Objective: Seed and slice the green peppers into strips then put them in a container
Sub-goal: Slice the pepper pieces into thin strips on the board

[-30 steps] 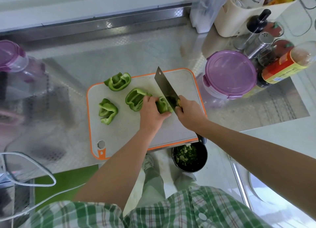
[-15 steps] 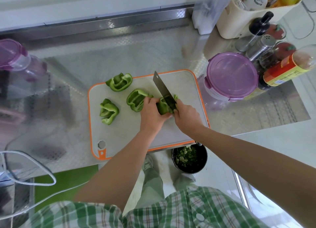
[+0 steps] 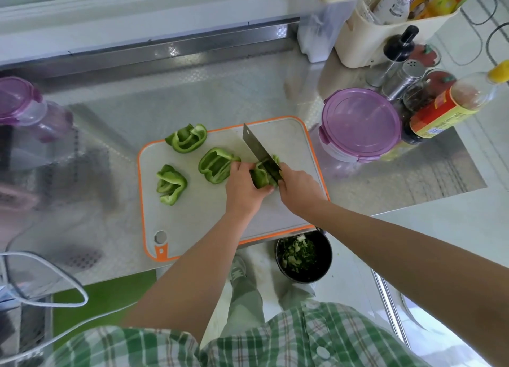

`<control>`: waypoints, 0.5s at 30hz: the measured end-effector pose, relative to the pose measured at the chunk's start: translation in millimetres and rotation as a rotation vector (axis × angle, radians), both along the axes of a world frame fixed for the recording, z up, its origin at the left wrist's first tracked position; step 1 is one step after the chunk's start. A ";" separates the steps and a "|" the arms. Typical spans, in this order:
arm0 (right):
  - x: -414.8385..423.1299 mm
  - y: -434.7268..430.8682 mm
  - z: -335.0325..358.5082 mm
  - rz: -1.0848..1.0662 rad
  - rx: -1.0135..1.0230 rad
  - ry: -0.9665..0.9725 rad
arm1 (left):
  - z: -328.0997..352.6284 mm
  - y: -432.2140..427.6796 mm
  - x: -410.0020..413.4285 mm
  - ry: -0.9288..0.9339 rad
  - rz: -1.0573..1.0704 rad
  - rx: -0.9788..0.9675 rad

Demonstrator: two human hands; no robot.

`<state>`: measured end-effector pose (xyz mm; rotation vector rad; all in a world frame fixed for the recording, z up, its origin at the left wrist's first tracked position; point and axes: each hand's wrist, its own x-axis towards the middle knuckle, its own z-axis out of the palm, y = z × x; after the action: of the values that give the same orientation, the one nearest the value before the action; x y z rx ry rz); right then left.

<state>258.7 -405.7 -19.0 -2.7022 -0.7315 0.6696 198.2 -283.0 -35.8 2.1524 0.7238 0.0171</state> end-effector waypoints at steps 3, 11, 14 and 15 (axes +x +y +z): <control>-1.8 2.2 -1.6 0.030 -0.014 -0.032 | -0.8 0.3 -2.3 0.001 -0.018 0.010; 9.0 -9.6 10.7 -0.062 0.124 0.017 | -1.7 -2.4 -5.2 0.024 0.026 0.013; 8.3 -13.1 16.7 -0.028 0.097 0.066 | -2.0 -3.3 -1.5 0.034 0.029 0.036; 7.3 -13.1 17.4 -0.017 0.087 0.075 | -2.5 -3.1 -0.7 0.034 0.030 0.042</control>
<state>266.0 -418.8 -1.5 -2.5862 -0.7020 0.7141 197.5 -286.1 -38.3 2.1866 0.7816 0.0120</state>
